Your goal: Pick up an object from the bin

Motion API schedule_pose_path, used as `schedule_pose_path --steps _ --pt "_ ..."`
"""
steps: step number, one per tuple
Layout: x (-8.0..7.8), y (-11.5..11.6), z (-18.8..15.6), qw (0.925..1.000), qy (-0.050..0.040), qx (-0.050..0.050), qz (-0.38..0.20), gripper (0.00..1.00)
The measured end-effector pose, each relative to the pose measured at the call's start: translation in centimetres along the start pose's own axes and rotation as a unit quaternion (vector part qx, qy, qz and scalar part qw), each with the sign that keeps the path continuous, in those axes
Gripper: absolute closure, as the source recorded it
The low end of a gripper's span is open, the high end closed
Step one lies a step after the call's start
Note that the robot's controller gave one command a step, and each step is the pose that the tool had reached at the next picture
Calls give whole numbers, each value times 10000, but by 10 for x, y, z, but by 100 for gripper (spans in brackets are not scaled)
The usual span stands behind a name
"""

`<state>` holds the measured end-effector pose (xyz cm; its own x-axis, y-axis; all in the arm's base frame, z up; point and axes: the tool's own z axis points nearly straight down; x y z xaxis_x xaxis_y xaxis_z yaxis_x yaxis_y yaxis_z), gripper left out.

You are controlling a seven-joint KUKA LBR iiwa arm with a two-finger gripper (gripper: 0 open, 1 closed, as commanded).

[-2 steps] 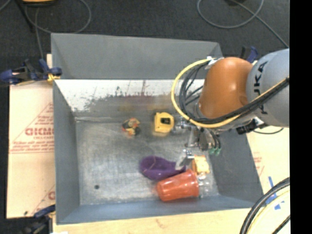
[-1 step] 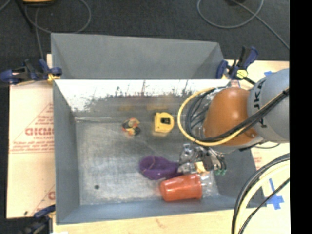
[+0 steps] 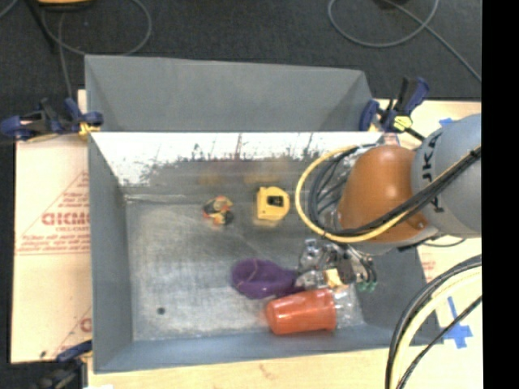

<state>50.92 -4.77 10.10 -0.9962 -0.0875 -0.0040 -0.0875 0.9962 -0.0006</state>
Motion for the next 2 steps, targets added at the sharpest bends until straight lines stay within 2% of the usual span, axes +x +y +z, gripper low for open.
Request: schedule_pose_path --steps 1,2 --pt "3 7 -14 9992 24 1 -396 100" --pt "-8 29 -167 9998 1 -4 -174 100"
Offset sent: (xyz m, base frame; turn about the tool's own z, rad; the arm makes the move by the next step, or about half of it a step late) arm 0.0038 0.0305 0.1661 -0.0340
